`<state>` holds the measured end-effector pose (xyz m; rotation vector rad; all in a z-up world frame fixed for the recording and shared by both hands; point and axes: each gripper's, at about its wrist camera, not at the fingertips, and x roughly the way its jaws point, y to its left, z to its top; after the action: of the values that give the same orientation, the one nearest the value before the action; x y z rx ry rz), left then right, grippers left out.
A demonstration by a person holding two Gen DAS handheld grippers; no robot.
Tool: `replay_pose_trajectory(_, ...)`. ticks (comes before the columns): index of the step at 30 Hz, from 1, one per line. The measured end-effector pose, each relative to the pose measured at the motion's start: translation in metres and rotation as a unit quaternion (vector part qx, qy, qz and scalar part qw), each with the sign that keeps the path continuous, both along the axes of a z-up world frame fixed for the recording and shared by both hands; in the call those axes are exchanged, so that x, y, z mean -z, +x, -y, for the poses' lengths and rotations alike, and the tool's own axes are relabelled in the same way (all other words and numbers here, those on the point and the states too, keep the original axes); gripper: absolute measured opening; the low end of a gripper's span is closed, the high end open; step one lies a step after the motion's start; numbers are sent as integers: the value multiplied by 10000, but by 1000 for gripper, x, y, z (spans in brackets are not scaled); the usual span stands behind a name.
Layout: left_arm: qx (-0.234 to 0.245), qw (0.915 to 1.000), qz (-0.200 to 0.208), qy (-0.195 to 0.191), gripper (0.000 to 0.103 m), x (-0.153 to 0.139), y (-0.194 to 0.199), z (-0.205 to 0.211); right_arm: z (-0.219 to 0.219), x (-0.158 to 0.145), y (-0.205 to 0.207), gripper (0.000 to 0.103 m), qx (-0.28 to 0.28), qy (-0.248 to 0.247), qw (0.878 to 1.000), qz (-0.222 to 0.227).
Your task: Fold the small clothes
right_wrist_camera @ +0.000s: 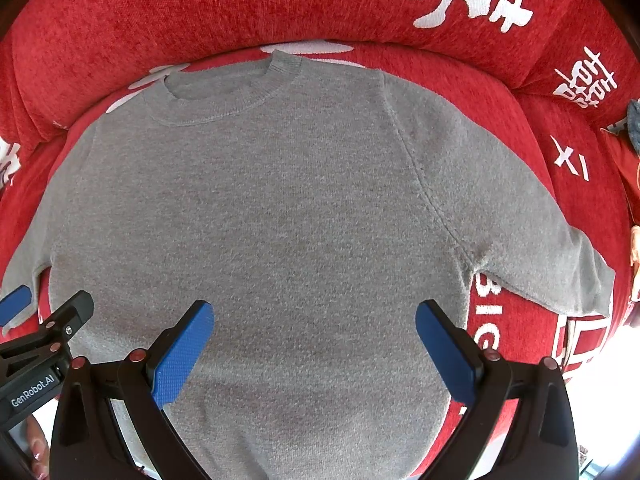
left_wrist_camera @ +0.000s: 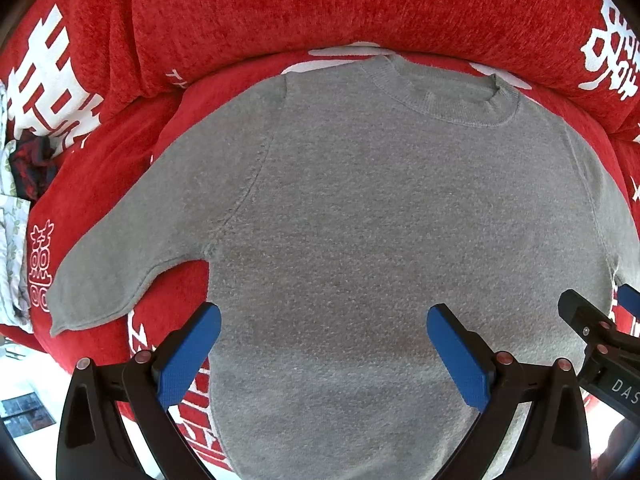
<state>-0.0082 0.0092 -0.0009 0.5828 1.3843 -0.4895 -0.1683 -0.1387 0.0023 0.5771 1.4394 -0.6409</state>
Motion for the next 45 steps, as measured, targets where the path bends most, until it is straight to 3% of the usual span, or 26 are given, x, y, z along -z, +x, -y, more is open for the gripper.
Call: replay_pose_trajectory(45,-115,9999,14,-63,103,-5,0,-9,-9,-4,3,101,-38,-61,10000,4)
